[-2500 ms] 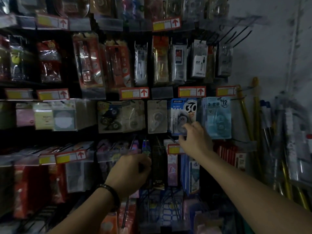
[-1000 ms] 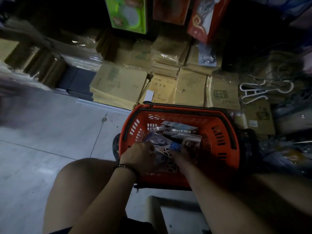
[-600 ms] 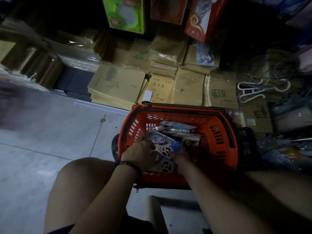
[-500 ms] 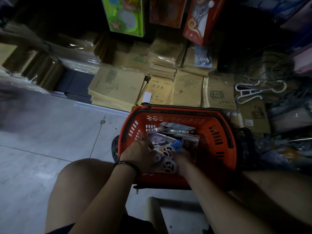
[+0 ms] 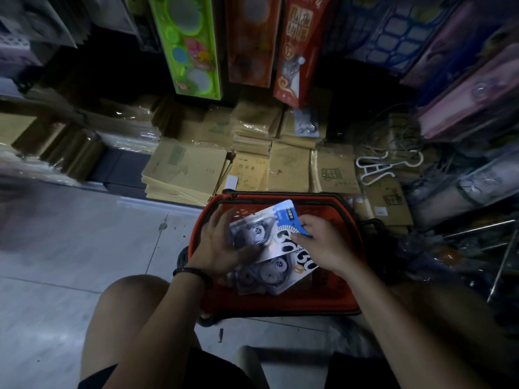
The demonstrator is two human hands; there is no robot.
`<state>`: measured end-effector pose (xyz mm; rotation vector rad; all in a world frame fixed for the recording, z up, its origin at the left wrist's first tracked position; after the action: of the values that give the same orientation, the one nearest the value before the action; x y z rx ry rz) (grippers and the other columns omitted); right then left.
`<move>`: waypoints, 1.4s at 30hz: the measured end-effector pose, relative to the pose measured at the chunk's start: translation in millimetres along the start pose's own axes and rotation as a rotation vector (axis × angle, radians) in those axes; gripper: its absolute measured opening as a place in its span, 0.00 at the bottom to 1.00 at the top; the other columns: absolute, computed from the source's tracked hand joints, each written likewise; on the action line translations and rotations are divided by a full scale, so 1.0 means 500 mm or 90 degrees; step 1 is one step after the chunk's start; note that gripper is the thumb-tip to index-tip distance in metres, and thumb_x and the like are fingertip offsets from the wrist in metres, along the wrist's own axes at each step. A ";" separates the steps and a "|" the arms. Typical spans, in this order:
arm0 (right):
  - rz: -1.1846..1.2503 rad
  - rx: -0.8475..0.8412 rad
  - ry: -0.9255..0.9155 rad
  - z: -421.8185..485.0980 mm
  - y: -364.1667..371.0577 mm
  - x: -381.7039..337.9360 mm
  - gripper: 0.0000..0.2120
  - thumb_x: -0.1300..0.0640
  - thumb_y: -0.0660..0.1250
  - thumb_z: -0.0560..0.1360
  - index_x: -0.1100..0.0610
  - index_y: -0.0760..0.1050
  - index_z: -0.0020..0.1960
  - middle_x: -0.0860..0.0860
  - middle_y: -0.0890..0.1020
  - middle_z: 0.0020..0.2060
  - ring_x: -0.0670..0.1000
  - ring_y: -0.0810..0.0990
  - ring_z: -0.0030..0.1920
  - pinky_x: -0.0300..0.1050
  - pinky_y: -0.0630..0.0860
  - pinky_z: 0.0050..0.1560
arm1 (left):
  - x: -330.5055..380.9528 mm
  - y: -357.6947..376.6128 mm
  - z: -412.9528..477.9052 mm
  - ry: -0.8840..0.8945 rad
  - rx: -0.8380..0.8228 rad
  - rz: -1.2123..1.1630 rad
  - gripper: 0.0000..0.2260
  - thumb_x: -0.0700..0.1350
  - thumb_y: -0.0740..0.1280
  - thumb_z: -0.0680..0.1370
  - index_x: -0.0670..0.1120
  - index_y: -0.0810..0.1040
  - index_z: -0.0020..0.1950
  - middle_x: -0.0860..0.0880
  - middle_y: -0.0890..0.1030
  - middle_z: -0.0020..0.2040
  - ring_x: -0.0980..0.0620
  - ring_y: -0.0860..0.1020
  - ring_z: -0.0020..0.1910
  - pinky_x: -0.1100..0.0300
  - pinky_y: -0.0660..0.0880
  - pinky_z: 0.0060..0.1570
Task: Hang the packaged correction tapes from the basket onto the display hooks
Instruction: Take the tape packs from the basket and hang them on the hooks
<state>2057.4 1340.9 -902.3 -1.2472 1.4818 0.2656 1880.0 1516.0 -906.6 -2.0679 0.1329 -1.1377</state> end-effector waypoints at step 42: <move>-0.217 0.485 -0.585 -0.405 -0.458 -0.693 0.28 0.37 0.78 0.72 0.50 0.81 0.66 0.45 0.74 0.54 0.45 0.77 0.55 0.42 0.76 0.54 | 0.663 -0.329 -0.216 0.250 0.062 -0.716 0.16 0.41 0.63 0.86 0.54 0.75 0.72 0.45 0.84 0.66 0.38 0.84 0.64 0.29 0.77 0.63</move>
<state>2056.2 1284.0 -443.6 -0.5783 0.4634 0.0111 1954.4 1431.5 -538.0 -1.7589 -0.9908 -2.1245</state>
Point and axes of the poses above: each hand's wrist, its own z-axis towards the middle knuckle, its own y-axis out of the palm, x = y × z, the point moved 7 cm from there along z, towards the middle knuckle
